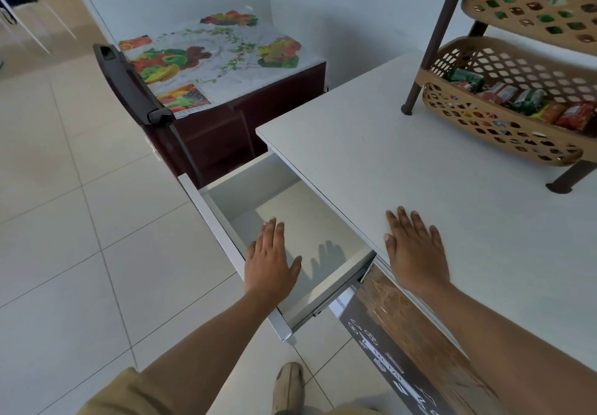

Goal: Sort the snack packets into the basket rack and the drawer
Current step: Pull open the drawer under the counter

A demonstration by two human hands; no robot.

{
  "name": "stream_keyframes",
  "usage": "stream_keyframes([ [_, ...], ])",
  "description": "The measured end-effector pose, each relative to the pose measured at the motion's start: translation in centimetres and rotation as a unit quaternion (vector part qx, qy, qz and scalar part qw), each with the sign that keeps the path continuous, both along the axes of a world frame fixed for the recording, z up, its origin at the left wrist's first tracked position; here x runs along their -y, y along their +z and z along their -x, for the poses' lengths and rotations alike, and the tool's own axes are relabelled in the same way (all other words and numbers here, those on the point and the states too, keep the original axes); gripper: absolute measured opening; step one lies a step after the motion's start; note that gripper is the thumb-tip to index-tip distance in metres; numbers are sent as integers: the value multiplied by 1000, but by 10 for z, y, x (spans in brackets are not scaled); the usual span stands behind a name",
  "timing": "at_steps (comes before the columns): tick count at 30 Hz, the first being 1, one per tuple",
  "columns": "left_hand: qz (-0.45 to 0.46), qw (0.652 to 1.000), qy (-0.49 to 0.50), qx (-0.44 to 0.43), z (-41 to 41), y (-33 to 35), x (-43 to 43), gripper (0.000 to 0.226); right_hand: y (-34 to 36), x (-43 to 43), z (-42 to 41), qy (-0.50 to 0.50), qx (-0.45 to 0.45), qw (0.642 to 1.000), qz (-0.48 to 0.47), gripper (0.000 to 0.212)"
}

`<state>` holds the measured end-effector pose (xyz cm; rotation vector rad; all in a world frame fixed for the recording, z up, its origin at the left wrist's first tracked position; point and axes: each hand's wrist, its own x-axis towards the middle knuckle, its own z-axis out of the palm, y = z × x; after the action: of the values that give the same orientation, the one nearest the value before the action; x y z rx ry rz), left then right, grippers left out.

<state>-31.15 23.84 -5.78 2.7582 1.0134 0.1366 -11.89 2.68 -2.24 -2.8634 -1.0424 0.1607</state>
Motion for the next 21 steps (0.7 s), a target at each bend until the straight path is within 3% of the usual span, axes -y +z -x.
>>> stream_keyframes([
  [9, 20, 992, -92, -81, -5, 6, 0, 88, 3, 3, -2, -3, -42, 998, -44, 55],
  [13, 25, 988, -147, -45, -29, 15, 3, 87, 12, 10, 6, -93, -116, 971, -185, 51],
  [17, 14, 969, -247, 21, -67, 21, 12, 90, 22, 34, 26, -216, -101, 932, -274, 43],
  [21, 23, 945, -317, 82, -102, 31, 43, 90, 28, 82, 39, -282, -76, 912, -286, 40],
])
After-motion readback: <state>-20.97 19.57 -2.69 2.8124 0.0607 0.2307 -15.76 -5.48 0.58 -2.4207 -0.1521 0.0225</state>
